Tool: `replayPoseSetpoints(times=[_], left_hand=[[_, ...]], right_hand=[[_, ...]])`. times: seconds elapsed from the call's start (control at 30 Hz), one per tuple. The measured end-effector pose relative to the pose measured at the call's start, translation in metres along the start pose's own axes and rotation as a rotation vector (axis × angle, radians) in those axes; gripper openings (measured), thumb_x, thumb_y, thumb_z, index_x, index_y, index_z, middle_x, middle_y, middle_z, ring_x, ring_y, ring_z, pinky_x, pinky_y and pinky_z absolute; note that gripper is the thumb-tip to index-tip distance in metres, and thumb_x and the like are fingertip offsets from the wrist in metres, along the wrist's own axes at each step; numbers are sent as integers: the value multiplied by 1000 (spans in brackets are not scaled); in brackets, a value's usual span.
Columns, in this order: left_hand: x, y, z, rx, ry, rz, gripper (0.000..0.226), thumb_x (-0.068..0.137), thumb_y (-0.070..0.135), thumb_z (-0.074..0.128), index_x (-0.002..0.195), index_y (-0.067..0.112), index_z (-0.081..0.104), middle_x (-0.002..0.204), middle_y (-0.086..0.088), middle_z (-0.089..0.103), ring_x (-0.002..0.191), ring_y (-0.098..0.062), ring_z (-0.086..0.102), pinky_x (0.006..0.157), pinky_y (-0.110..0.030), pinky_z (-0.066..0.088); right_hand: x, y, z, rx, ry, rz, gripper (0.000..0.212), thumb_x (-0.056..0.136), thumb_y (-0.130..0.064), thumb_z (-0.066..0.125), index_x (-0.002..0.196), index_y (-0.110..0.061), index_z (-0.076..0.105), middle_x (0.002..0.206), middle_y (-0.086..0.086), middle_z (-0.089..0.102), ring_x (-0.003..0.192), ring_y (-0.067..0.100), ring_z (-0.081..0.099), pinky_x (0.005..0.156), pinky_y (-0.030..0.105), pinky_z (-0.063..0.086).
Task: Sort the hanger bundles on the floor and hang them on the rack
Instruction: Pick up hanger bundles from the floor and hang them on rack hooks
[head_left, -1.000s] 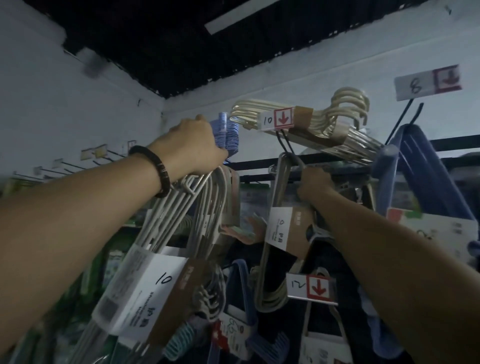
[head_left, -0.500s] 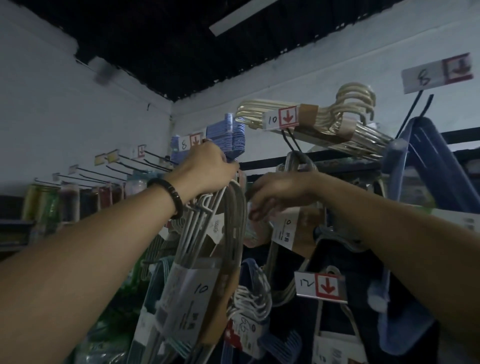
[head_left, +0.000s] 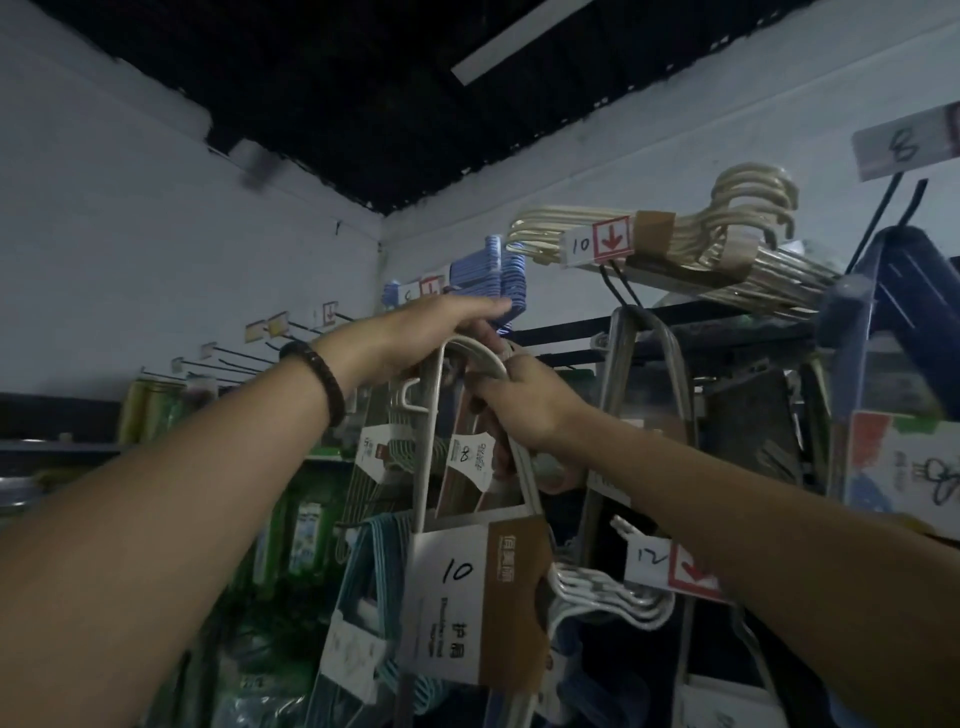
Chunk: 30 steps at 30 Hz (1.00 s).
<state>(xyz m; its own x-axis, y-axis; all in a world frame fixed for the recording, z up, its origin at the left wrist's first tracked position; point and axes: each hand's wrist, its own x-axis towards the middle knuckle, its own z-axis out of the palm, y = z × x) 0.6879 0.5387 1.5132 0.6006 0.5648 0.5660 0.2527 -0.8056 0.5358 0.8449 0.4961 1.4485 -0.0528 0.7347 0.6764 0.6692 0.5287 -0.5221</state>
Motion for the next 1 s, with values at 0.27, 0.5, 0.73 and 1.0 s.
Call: replayPoseSetpoints(times=[0.27, 0.5, 0.73, 1.0], left_hand=[[-14, -13, -29, 794, 60, -103, 17, 98, 15, 59, 108, 21, 72, 96, -7, 72, 77, -23, 67, 62, -40, 55], [-24, -27, -41, 973, 309, -71, 31, 96, 4, 57, 109, 23, 78, 100, -11, 68, 80, -30, 66, 64, -37, 55], [-6, -5, -48, 913, 308, 47, 31, 95, 4, 56, 107, 19, 80, 93, -8, 70, 76, -24, 64, 58, -31, 47], [17, 18, -54, 24, 18, 364, 40, 94, 54, 63, 107, 22, 82, 107, -7, 81, 99, -26, 78, 90, -37, 62]], right_hand=[[27, -13, 38, -249, 92, 75, 18, 105, -19, 48, 102, -13, 64, 97, 10, 69, 81, 22, 67, 62, 35, 55], [39, -46, 62, -471, 36, 46, 21, 102, -13, 51, 109, 0, 66, 94, 11, 61, 81, 24, 59, 71, 34, 51], [40, -71, 20, -698, 96, 58, 12, 96, -15, 60, 88, -9, 54, 81, 5, 52, 71, 19, 54, 55, 28, 41], [16, -96, -44, -579, 189, 119, 12, 98, -9, 57, 87, -9, 56, 95, 19, 69, 92, 37, 74, 82, 44, 64]])
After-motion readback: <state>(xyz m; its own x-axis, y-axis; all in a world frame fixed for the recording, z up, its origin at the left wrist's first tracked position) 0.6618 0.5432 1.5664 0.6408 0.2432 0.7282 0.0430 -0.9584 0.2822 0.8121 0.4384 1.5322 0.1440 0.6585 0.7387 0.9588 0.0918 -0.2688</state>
